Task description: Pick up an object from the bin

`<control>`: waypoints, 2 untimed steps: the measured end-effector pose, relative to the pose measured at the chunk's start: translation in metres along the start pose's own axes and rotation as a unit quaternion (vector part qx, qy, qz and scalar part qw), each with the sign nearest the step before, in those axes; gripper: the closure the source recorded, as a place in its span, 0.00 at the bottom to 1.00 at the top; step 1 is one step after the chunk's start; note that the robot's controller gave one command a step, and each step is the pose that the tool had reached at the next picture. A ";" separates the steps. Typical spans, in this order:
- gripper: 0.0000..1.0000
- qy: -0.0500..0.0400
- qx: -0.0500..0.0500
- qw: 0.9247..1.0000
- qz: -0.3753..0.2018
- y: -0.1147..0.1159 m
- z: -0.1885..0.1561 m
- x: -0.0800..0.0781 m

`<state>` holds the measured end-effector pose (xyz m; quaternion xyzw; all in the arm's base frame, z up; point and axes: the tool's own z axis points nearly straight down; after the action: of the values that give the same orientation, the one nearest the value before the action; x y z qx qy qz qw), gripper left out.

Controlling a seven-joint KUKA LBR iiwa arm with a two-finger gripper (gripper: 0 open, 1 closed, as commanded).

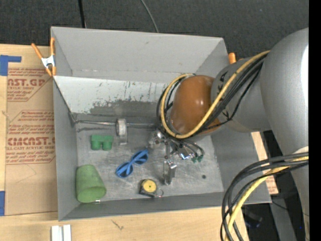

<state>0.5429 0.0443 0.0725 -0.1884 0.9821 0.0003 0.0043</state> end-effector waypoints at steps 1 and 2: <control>0.00 0.000 0.000 0.999 -0.052 0.059 0.000 0.004; 0.00 -0.011 0.004 0.998 -0.054 0.105 -0.003 0.018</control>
Offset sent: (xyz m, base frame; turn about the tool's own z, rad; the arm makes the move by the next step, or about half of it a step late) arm -0.0279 0.0504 -0.0025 -0.1006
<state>0.4877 0.1349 0.0756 -0.2413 0.9703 -0.0016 0.0157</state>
